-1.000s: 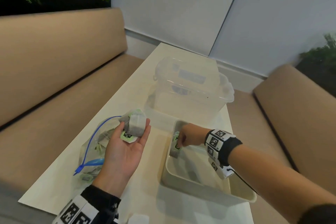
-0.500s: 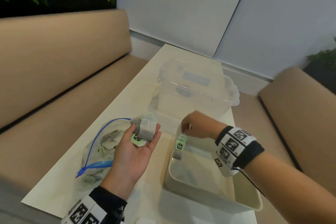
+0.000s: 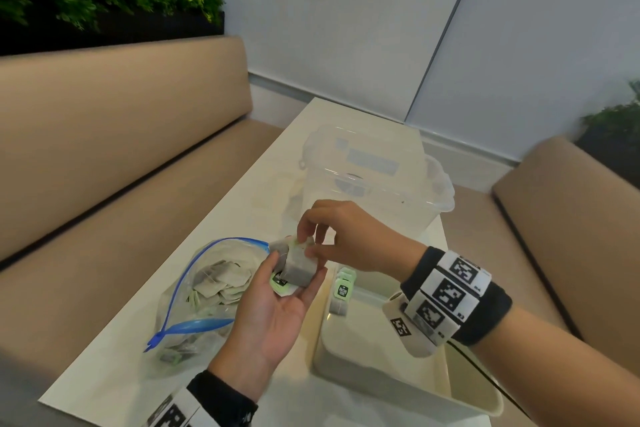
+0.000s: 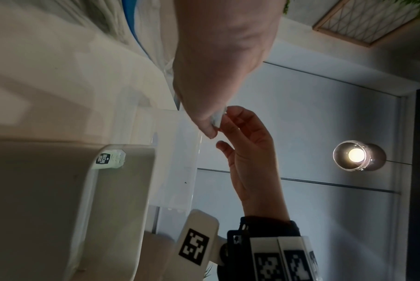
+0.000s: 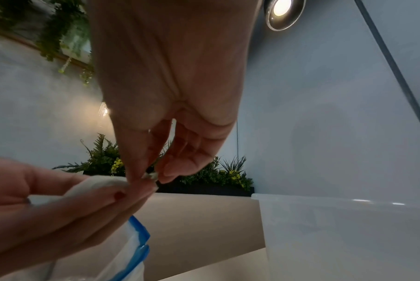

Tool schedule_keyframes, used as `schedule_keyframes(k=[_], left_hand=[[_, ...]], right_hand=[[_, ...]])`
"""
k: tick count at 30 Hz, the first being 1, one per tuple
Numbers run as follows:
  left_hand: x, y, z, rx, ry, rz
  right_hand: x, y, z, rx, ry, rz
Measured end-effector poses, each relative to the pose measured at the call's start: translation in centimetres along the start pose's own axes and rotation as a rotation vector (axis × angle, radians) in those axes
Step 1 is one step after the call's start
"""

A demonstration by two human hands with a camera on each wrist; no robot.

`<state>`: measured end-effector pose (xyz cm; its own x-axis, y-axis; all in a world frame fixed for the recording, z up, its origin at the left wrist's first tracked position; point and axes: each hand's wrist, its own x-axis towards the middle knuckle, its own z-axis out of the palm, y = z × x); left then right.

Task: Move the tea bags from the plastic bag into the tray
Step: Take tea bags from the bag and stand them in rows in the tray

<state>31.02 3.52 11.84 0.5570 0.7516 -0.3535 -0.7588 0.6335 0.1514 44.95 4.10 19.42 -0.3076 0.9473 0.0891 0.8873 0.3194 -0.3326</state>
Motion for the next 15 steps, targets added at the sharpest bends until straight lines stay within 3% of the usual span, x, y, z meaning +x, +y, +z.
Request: schedule_keyframes(k=[5,10,15], left_hand=[[-0.3,0.0,0.2,0.052,0.009,0.004],[-0.5,-0.2,0.4,0.119,0.011,0.046],[-0.9,-0.6,0.7,0.190,-0.011,0.076]], right_hand=[[-0.4,-0.8,-0.2,-0.027,-0.016,-0.084],[-0.4,-1.6,-0.7,-0.057,-0.156,-0.002],[-0.3,-2.1,-0.8,-0.116,-0.143,0.000]])
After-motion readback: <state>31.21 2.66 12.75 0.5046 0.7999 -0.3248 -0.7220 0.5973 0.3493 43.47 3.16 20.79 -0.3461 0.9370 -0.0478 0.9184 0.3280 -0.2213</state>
